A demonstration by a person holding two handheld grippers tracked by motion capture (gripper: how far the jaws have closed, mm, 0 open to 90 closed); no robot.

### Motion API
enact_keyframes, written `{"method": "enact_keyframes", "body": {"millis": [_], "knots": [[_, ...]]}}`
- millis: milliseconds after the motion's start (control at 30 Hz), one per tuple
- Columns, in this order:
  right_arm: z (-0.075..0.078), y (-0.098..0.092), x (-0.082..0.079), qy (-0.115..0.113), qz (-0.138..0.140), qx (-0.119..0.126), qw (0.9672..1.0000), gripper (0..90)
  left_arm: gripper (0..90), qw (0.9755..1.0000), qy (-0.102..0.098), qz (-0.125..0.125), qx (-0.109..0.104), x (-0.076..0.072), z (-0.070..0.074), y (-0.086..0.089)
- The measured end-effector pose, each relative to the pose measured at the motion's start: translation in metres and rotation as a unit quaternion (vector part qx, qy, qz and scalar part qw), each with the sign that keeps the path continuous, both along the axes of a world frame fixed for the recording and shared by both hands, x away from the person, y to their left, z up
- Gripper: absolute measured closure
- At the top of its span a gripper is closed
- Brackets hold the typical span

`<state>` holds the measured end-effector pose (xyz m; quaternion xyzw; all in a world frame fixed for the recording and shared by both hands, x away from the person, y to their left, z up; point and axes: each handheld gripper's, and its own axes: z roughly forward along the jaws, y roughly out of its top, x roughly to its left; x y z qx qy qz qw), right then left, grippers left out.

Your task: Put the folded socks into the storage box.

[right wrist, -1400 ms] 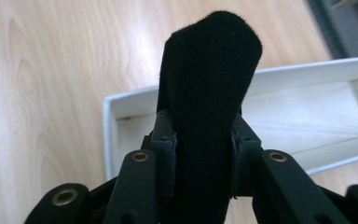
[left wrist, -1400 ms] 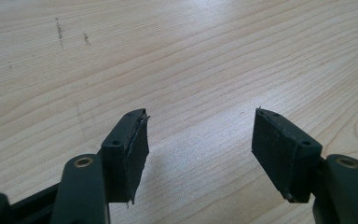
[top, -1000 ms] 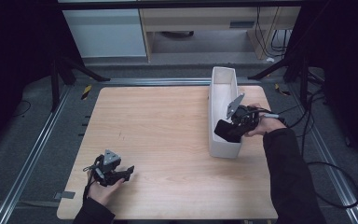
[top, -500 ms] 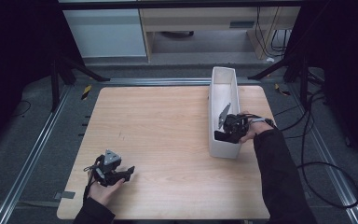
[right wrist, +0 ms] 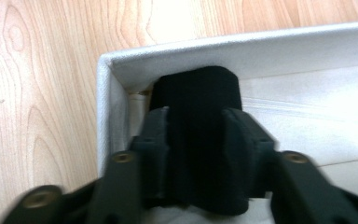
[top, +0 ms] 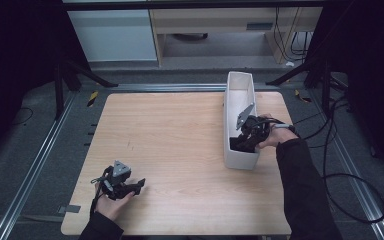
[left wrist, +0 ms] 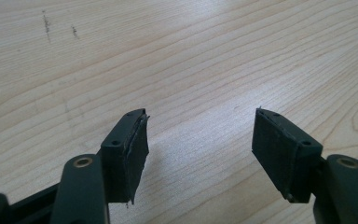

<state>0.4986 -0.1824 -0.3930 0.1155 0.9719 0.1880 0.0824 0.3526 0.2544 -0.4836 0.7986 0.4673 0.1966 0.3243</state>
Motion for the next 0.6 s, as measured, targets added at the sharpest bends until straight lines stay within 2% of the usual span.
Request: {"method": "enact_keyframes", "body": {"millis": [67, 133, 267, 367, 467, 500, 600], "knots": [[-0.004, 0.001, 0.002, 0.002, -0.001, -0.017, 0.9998, 67.6, 34.5, 1.0000, -0.001, 0.000, 0.000, 0.000, 0.000, 0.000], [-0.007, 0.001, 0.003, -0.002, -0.004, -0.025, 0.9997, 68.1, 34.5, 1.0000, -0.001, -0.001, 0.002, 0.000, 0.000, 0.000], [-0.001, 0.002, 0.003, -0.024, 0.002, 0.001, 0.9997, 65.6, 34.6, 1.0000, 0.001, -0.001, 0.001, 0.000, -0.001, -0.001], [0.002, 0.001, 0.004, -0.031, -0.002, 0.001, 0.9995, 63.5, 34.5, 1.0000, 0.003, -0.003, 0.004, 0.000, -0.001, -0.001], [-0.003, 0.000, 0.007, -0.043, -0.015, -0.017, 0.9988, 59.5, 34.5, 1.0000, 0.000, -0.005, 0.006, 0.000, 0.000, -0.002], [-0.005, -0.001, 0.009, -0.044, -0.021, -0.022, 0.9986, 58.2, 34.5, 1.0000, 0.000, -0.005, 0.005, 0.000, 0.000, -0.002], [-0.012, -0.001, 0.013, -0.028, -0.031, -0.025, 0.9988, 56.7, 34.5, 1.0000, 0.004, -0.005, 0.004, 0.000, -0.001, -0.002]]}}
